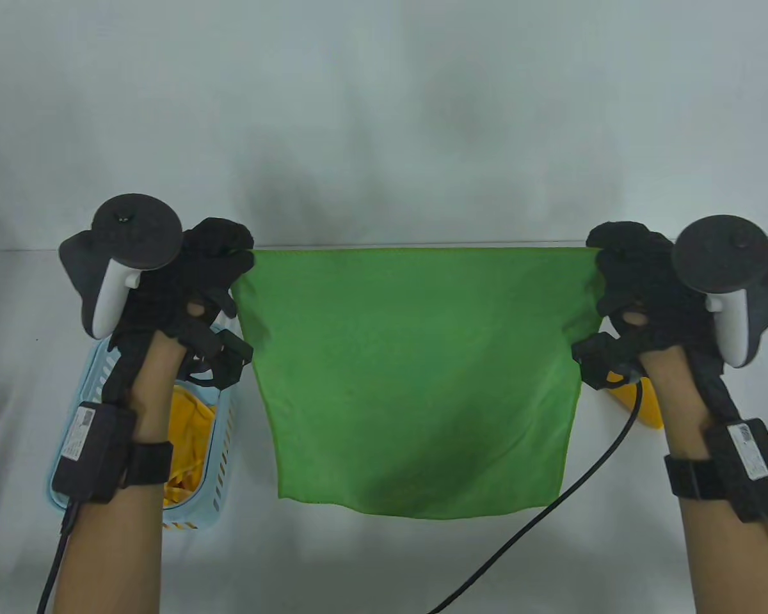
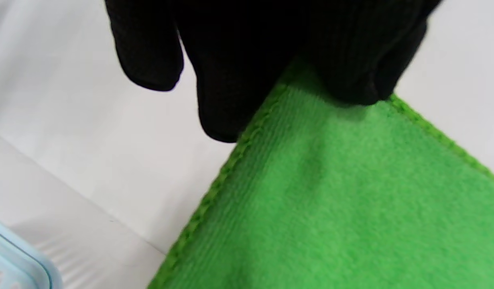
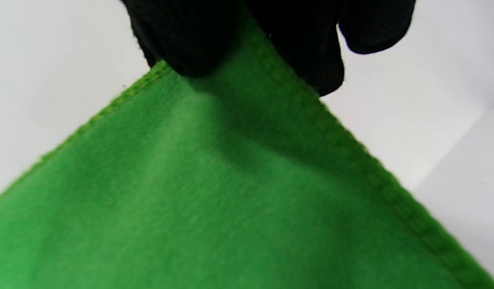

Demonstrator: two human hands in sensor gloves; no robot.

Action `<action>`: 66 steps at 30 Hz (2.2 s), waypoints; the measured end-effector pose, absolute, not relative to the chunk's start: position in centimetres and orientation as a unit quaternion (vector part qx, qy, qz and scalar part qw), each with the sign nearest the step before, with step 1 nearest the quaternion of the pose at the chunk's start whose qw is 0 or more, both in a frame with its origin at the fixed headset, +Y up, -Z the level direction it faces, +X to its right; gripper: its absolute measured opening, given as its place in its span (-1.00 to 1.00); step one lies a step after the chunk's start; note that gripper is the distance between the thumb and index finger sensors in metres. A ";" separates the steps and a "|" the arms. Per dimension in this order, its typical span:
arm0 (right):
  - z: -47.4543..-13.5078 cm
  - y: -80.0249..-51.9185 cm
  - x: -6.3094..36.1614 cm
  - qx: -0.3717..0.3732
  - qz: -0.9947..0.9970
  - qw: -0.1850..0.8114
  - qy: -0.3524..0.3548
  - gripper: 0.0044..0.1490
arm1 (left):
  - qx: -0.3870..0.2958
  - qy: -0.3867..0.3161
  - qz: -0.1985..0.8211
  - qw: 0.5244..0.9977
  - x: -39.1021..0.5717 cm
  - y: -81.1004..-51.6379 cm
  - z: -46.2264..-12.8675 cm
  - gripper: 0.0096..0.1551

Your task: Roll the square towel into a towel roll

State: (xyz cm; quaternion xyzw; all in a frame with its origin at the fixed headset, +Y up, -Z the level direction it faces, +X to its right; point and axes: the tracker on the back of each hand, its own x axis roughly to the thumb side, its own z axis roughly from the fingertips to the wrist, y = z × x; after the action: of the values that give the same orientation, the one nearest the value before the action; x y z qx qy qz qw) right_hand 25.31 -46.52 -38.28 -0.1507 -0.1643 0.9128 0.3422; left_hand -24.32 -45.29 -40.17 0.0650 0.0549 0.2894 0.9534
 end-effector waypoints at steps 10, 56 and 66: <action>-41.2 -45.0 26.2 -0.189 0.830 0.474 -0.227 -0.56 | 0.096 0.045 0.382 0.918 -24.1 -43.3 -42.2 -0.58; -24.6 -63.1 31.4 0.037 0.885 0.421 0.195 -0.56 | -0.286 -0.193 0.154 0.926 -21.6 -62.3 -26.0 -0.56; -28.2 -62.7 31.1 -0.010 0.909 0.399 0.122 -0.54 | -0.254 -0.091 0.172 0.947 -21.5 -61.8 -30.4 -0.56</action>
State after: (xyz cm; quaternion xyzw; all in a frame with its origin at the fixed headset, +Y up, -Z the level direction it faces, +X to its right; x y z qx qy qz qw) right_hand 31.14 -62.69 -28.18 -0.0105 0.1217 0.9088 0.3989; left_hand -21.47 -61.79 -30.41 -0.2540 -0.0911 0.1720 0.9474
